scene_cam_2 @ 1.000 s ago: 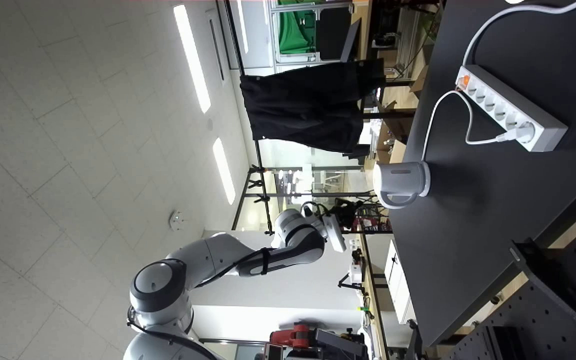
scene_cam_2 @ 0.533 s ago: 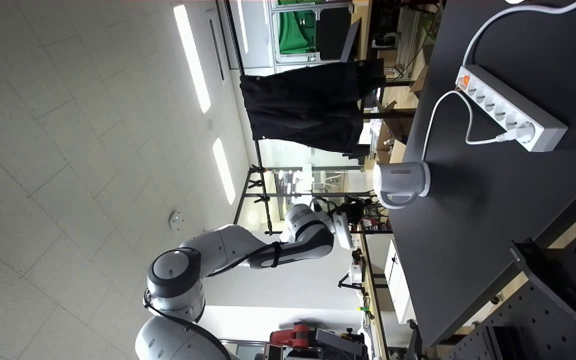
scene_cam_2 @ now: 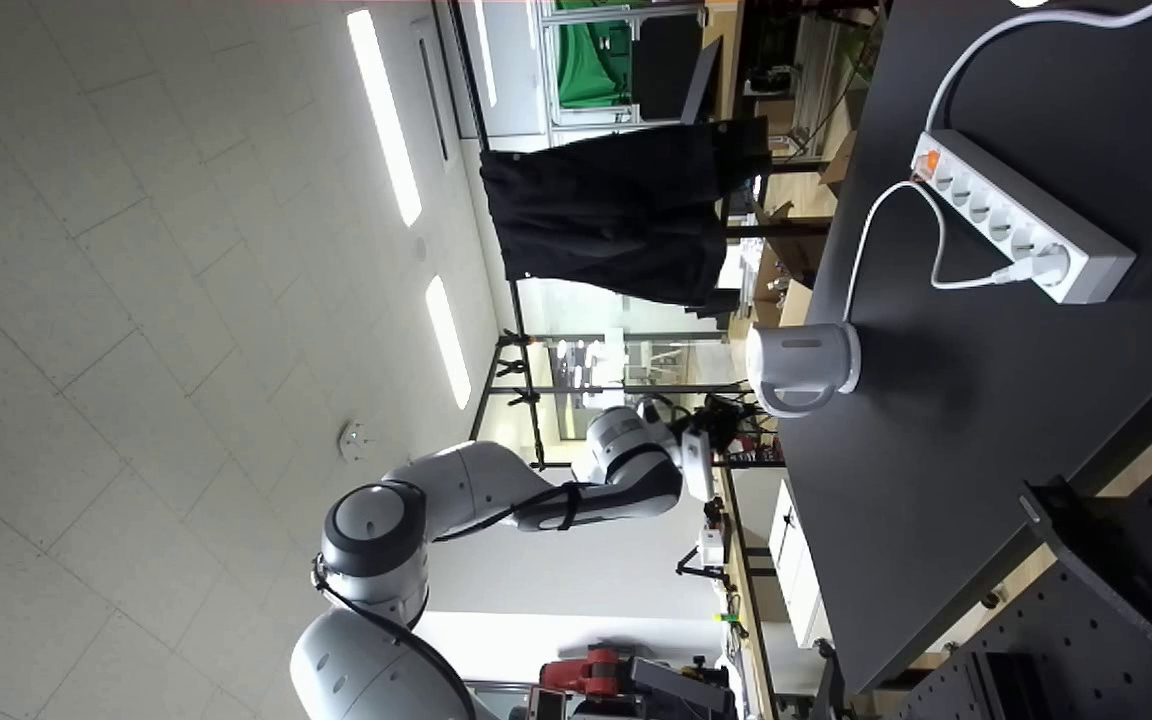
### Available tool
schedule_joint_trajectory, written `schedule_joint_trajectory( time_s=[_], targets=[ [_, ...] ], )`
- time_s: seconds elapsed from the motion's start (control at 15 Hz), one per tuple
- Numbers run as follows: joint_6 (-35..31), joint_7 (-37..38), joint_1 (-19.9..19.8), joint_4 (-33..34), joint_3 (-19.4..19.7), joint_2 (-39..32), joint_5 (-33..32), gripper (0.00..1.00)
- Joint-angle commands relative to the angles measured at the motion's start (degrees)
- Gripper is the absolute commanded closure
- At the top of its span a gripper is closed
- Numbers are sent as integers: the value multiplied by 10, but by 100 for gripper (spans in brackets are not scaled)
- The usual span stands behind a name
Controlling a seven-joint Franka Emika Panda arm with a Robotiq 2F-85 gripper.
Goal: Press the button on the kettle
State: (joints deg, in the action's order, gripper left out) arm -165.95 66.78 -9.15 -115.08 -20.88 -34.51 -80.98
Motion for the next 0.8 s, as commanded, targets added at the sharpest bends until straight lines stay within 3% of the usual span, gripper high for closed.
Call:
schedule_joint_trajectory(
  time_s=[0.0,0.73],
  targets=[
    [-7,28,10,31,5,-19,-15,100],
    [-3,17,17,57,2,-52,-2,100]
  ],
)
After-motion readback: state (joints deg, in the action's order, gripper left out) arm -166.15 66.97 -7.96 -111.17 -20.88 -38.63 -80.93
